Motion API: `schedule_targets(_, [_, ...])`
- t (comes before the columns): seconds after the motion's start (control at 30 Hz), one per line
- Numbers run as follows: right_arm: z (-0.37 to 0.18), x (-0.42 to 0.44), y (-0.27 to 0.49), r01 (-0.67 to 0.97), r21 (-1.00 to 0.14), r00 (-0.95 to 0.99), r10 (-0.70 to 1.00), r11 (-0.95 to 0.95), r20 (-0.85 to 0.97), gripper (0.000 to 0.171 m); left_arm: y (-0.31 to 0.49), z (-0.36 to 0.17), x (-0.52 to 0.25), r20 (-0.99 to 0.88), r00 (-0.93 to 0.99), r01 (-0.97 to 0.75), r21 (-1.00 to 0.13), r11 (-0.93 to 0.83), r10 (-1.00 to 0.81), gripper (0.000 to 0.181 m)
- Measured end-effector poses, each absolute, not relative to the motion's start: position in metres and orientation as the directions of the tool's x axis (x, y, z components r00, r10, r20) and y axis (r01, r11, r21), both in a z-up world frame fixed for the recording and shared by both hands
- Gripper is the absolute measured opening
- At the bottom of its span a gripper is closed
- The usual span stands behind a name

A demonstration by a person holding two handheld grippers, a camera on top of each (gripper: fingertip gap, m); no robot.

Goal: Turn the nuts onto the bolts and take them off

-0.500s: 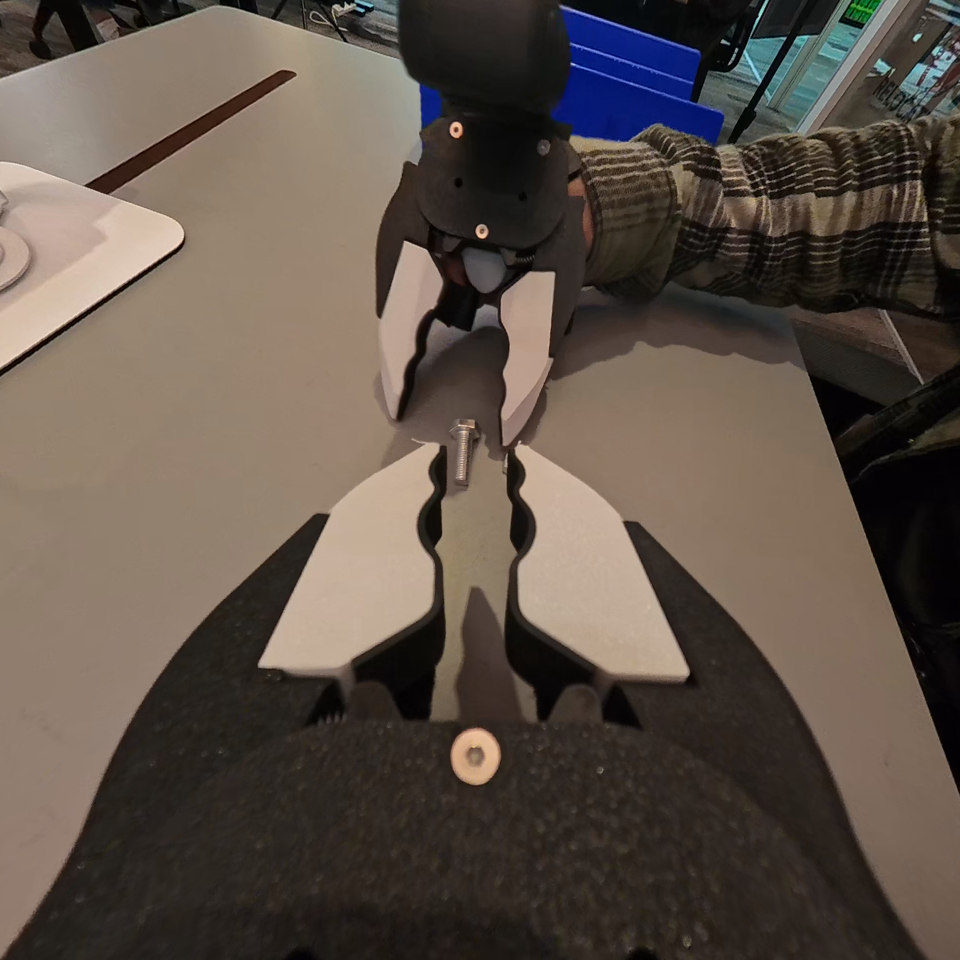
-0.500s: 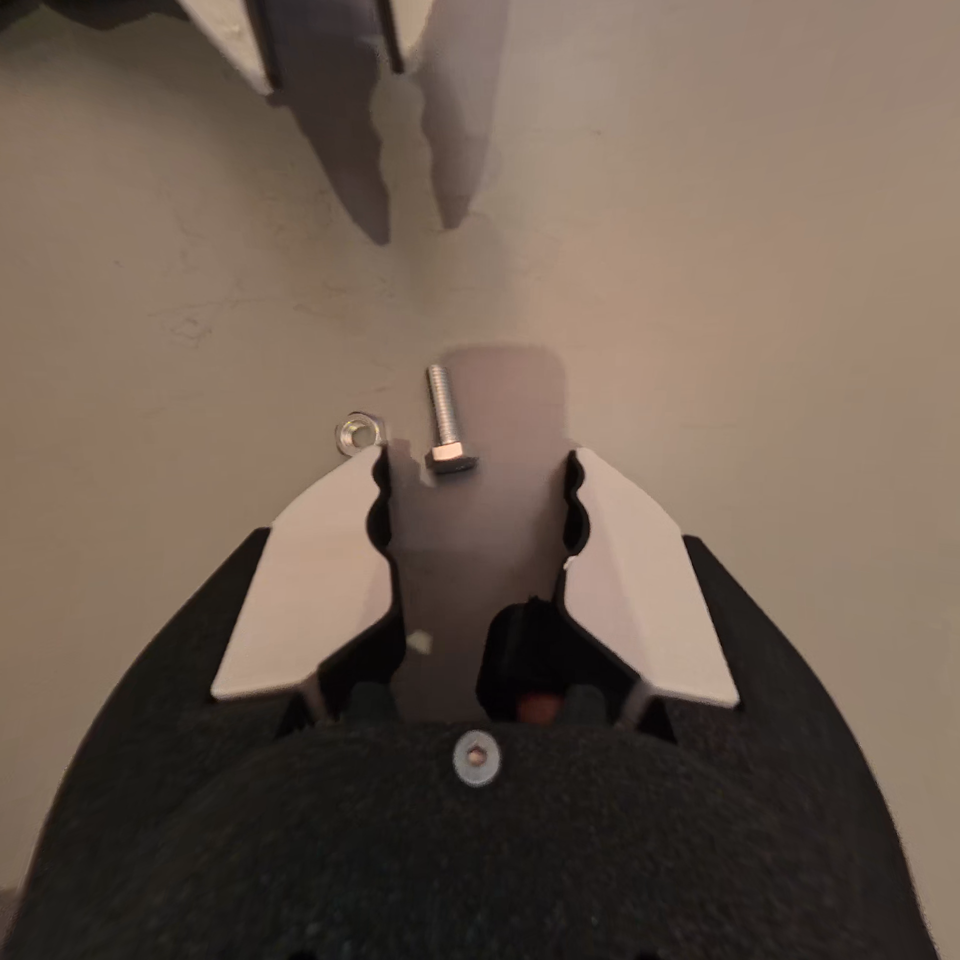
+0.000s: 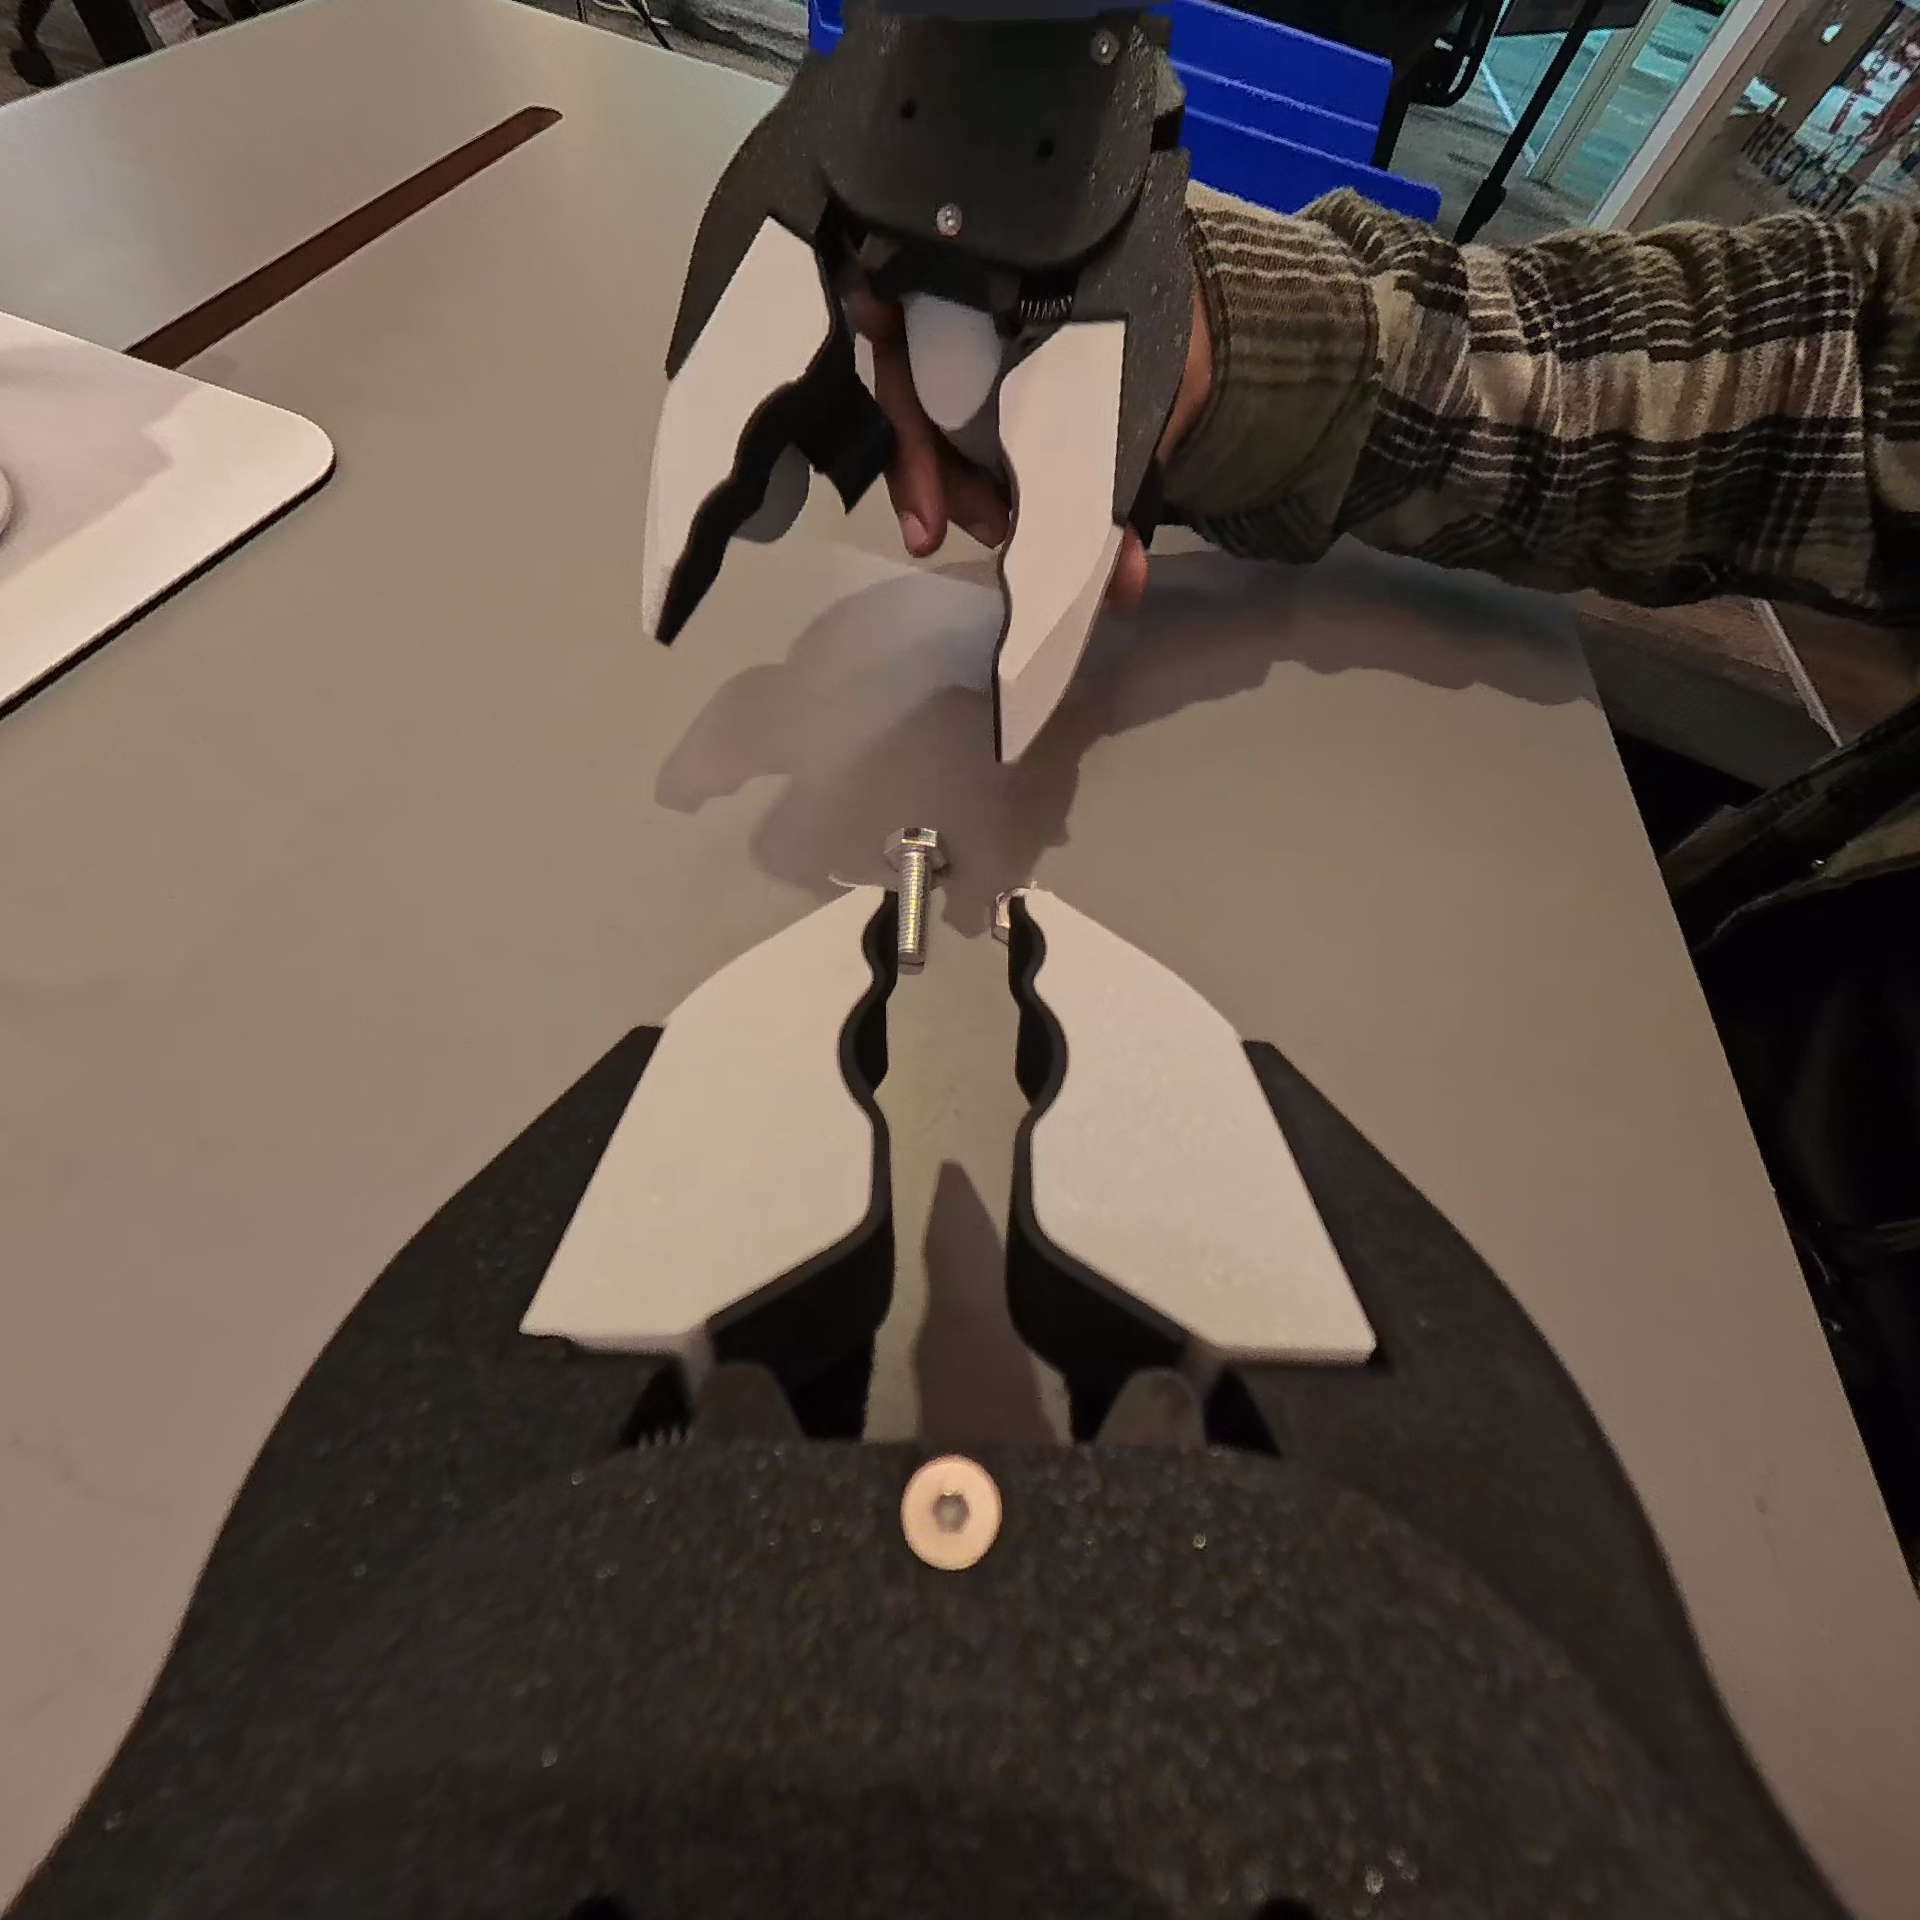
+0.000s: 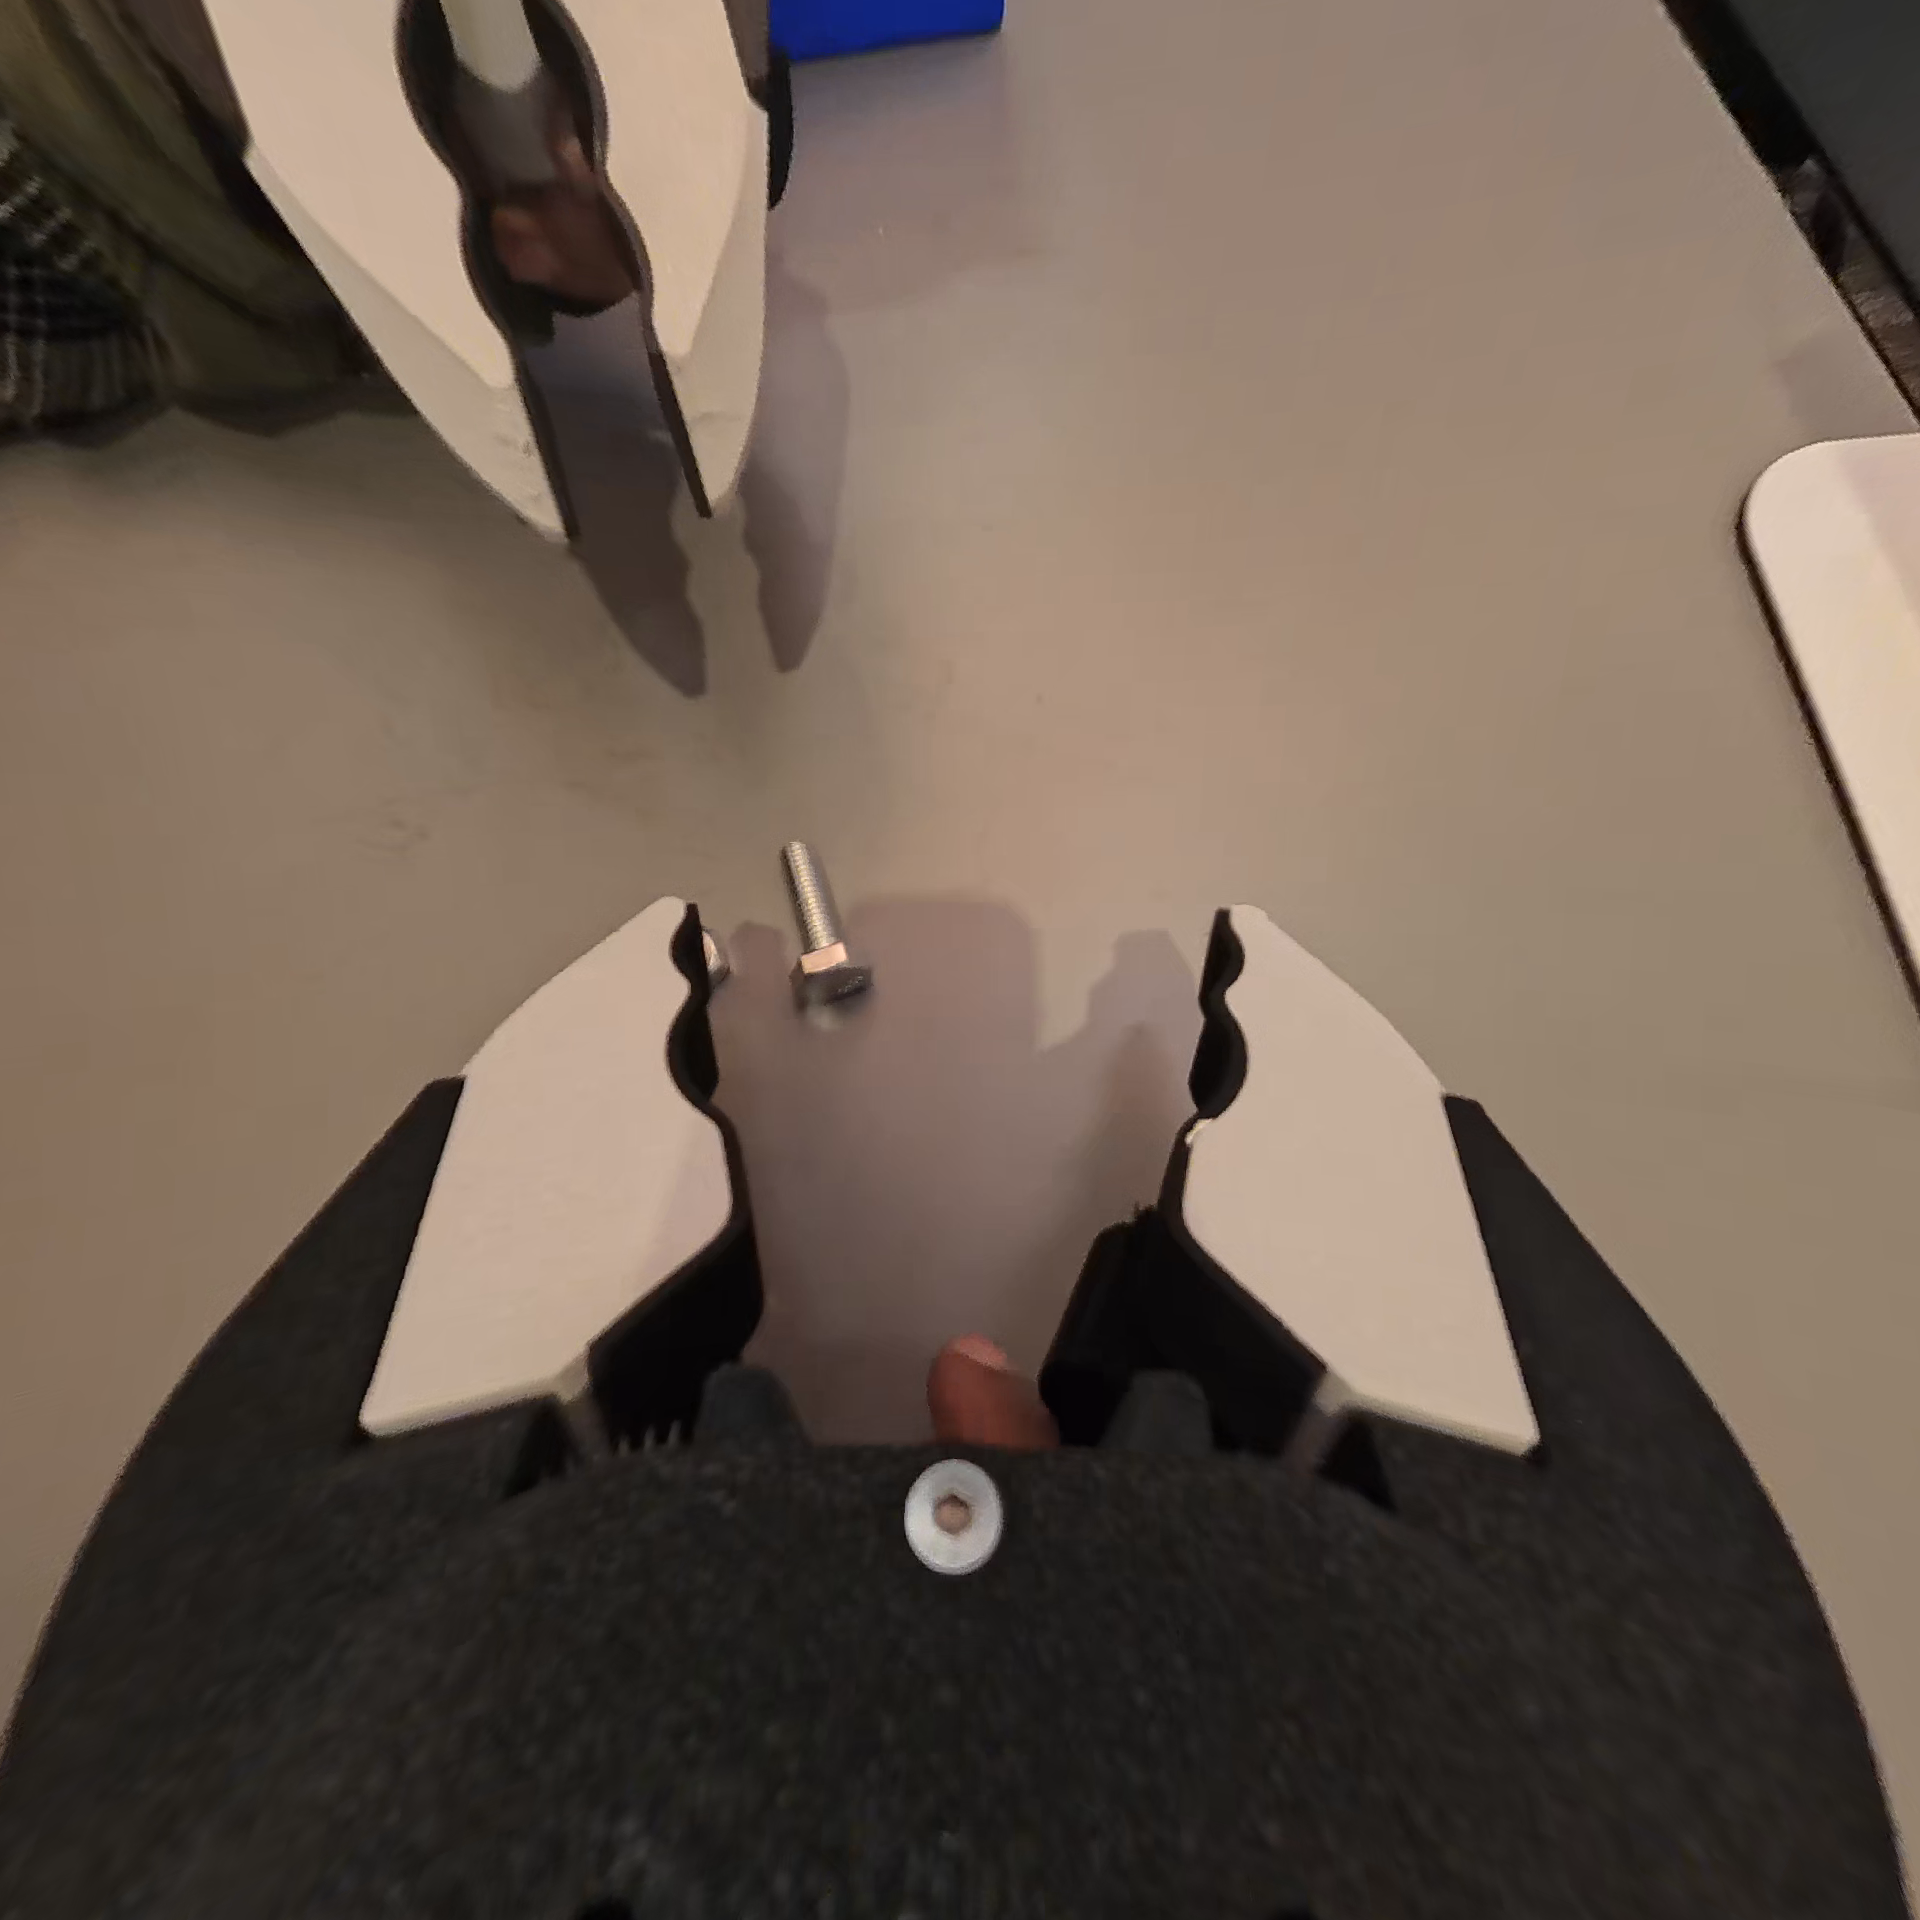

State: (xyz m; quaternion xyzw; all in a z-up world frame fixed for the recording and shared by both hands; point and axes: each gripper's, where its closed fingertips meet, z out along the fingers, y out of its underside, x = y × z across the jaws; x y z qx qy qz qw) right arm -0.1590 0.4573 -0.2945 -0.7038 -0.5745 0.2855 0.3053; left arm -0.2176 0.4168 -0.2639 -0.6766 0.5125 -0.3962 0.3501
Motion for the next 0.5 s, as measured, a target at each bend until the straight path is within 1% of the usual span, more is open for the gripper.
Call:
schedule_targets(0.17, [-0.296, -0.157, 0.451, 0.652, -0.74, 0.154, 0.984, -0.166, -0.086, 0.09, 0.417, -0.264, -0.218, 0.177, 0.163, -0.418, -0.879, -0.231, -0.971, 0.02])
schedule_targets(0.2, [-0.299, -0.156, 0.449, 0.659, -0.732, 0.146, 0.984, -0.172, -0.099, 0.086, 0.417, -0.264, -0.218, 0.179, 0.163, -0.417, -0.879, -0.232, -0.97, 0.02])
schedule_targets(0.23, [-0.3, -0.157, 0.447, 0.66, -0.733, 0.138, 0.985, -0.166, -0.1, 0.088, 0.417, -0.264, -0.218, 0.179, 0.163, -0.417, -0.879, -0.232, -0.97, 0.02])
schedule_targets(0.4, [-0.307, -0.161, 0.435, 0.694, -0.709, 0.072, 0.992, -0.124, -0.104, 0.076, 0.417, -0.265, -0.218, 0.177, 0.164, -0.419, -0.878, -0.231, -0.97, 0.02])
schedule_targets(0.47, [-0.314, -0.161, 0.429, 0.73, -0.679, 0.026, 0.995, -0.084, -0.095, 0.066, 0.417, -0.265, -0.218, 0.177, 0.164, -0.419, -0.878, -0.231, -0.97, 0.02])
schedule_targets(0.5, [-0.318, -0.162, 0.428, 0.744, -0.664, 0.023, 0.996, -0.072, -0.082, 0.068, 0.417, -0.264, -0.218, 0.176, 0.165, -0.419, -0.878, -0.23, -0.971, 0.02])
